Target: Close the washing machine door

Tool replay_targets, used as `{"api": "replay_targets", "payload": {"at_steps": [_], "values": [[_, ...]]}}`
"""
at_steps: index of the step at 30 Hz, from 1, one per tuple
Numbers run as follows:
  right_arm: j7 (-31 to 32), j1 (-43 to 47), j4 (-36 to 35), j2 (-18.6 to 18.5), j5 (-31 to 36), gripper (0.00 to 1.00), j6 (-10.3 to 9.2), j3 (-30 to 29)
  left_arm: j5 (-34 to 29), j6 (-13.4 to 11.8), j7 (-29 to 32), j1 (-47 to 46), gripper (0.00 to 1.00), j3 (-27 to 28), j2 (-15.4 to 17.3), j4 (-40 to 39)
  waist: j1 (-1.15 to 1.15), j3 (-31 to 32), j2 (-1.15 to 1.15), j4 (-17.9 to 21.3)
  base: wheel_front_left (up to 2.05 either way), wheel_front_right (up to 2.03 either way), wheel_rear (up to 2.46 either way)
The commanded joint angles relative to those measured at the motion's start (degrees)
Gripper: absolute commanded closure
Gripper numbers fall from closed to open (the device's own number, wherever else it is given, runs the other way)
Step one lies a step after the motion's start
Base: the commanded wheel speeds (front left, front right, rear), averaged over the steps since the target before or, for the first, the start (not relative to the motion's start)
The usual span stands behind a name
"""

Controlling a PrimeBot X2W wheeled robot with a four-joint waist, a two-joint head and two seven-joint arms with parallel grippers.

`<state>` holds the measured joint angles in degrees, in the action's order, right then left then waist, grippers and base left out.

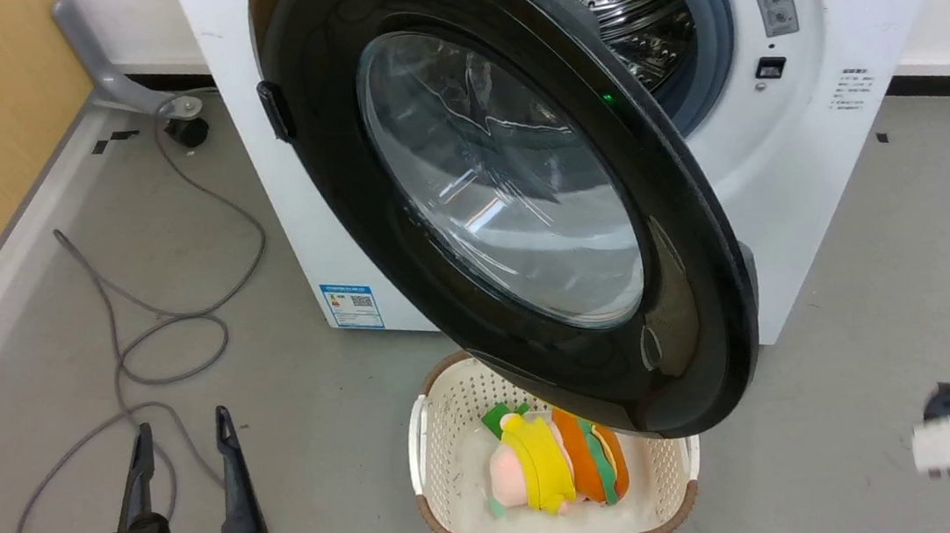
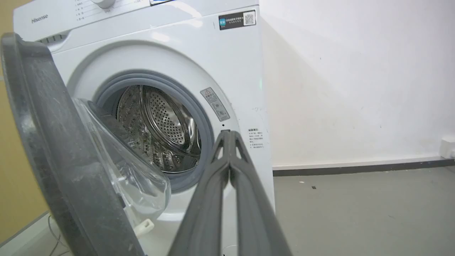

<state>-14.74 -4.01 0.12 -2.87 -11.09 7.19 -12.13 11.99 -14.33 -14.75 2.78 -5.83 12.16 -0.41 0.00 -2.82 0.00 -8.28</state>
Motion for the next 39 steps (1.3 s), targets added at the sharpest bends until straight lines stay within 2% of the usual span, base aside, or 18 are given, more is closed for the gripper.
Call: {"api": "replay_targets", "payload": {"at_steps": [1, 6, 10, 14, 18, 21, 22, 29, 39], "values": [[-0.3, -2.0, -1.9, 0.0, 0.4, 1.00, 0.30, 0.9, -1.0, 0.7, -0.2, 0.4, 0.00, 0.6, -0.5, 0.1, 0.00, -0.1, 0.00, -0.2, 0.00, 0.00, 0.00], [-0.3, -6.2, -8.8, 0.0, -1.0, 1.00, 0.30, 5.1, -2.5, 2.7, -0.2, 0.0, 0.00, 2.5, -2.7, 0.3, 0.00, 0.0, 0.00, -0.3, 0.00, 0.00, 0.00], [-0.3, -9.2, -15.4, -0.2, -1.6, 1.00, 0.30, 10.9, -3.6, 4.1, -0.2, -0.3, 0.00, 3.6, -4.1, 0.6, 0.00, -0.2, 0.00, -0.4, 0.00, 0.00, 0.00], [-0.3, -11.3, -20.9, -2.2, -2.6, 1.00, 0.30, 17.5, -4.6, 5.4, -0.2, -0.7, 0.00, 4.8, -5.1, 1.1, 0.00, -0.5, 0.00, -0.3, 0.00, 0.00, 0.00], [-0.3, -12.1, -23.1, -5.1, -4.1, 1.00, 0.30, 23.9, -5.5, 6.2, -0.2, -0.8, 0.00, 5.7, -6.0, 1.4, 0.00, -0.8, 0.00, -0.2, 0.00, 0.00, 0.00], [-0.3, -12.3, -22.6, -8.5, -3.4, 1.00, 0.30, 29.8, -6.2, 6.7, -0.2, -0.8, 0.00, 6.0, -6.6, 1.4, 0.00, -1.1, 0.00, -0.2, 0.00, 0.00, 0.00], [-0.3, -12.3, -22.6, -8.5, -3.4, 1.00, 0.30, 29.8, -6.2, 6.7, -0.2, -0.8, 0.00, 6.0, -6.6, 1.4, 0.00, -1.1, 0.00, -0.2, 0.00, 0.00, 0.00], [-0.3, -10.9, -17.3, -13.8, 0.5, 1.00, 0.30, 40.2, -7.2, 7.5, -0.2, -1.2, 0.00, 6.9, -7.8, 1.5, 0.00, -1.9, 0.00, 0.1, 0.00, 0.00, 0.00], [-0.3, -7.5, -8.0, -14.2, 1.8, 1.00, 0.30, 39.6, -7.7, 8.0, -0.2, -2.1, 0.00, 7.2, -8.6, 1.4, 0.00, -3.9, 0.00, 0.5, 0.00, 0.00, 0.00]]}}
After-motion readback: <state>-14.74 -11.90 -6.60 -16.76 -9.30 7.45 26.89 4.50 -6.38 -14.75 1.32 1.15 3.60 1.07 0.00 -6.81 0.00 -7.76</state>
